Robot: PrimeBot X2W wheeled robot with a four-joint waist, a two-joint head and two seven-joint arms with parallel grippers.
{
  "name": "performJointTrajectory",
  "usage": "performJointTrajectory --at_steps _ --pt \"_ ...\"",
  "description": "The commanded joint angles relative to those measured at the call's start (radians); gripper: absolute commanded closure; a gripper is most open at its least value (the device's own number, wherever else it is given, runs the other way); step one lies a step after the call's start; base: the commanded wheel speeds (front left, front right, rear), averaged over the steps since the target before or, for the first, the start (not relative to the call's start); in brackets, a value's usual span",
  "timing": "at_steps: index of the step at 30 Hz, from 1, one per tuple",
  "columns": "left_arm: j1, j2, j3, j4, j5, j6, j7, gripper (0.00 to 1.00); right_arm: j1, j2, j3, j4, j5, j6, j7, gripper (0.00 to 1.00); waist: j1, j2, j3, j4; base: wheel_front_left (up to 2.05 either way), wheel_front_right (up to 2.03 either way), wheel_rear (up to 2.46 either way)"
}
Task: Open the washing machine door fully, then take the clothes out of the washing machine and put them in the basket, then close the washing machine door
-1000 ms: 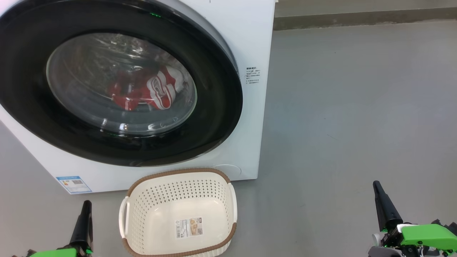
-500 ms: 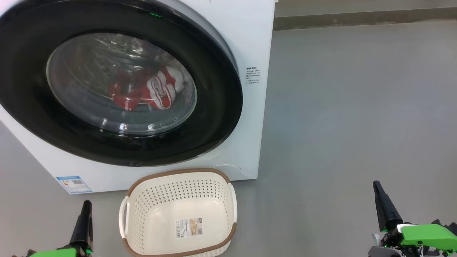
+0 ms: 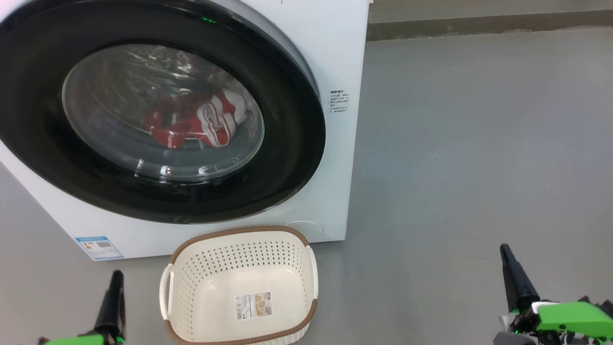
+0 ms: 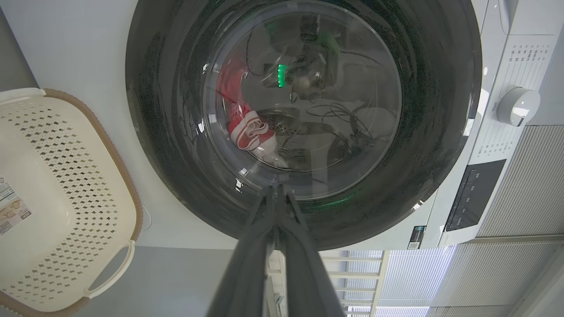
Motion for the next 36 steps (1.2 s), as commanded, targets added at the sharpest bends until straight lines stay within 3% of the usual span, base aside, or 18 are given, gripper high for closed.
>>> performJointTrajectory --at_steps 1,11,18,36 --pt "0.001 -0.001 -0.001 0.003 0.0 0.0 0.0 0.0 0.0 0.0 0.0 0.004 0.0 0.0 -0.001 0.0 0.0 0.0 0.0 0.0 0.0 0.0 0.0" --pt "0.037 -0.013 -0.012 0.024 0.013 0.001 -0.021 0.0 0.014 0.008 0.02 0.043 -0.01 0.0 -0.02 0.0 0.0023 0.0 -0.002 0.003 0.0 0.0 0.0" --pt "0.044 -0.008 -0.015 0.002 0.048 0.001 -0.039 0.0 0.014 -0.004 0.043 0.038 -0.048 0.0 -0.04 0.0 0.0001 0.0 0.001 0.006 0.0 0.0 0.0" --pt "0.065 0.003 -0.027 -0.051 0.31 0.0 -0.095 0.0 0.009 -0.036 0.109 0.032 -0.286 0.0 -0.095 0.0 0.0001 0.0 0.003 0.016 0.0 0.0 0.0"
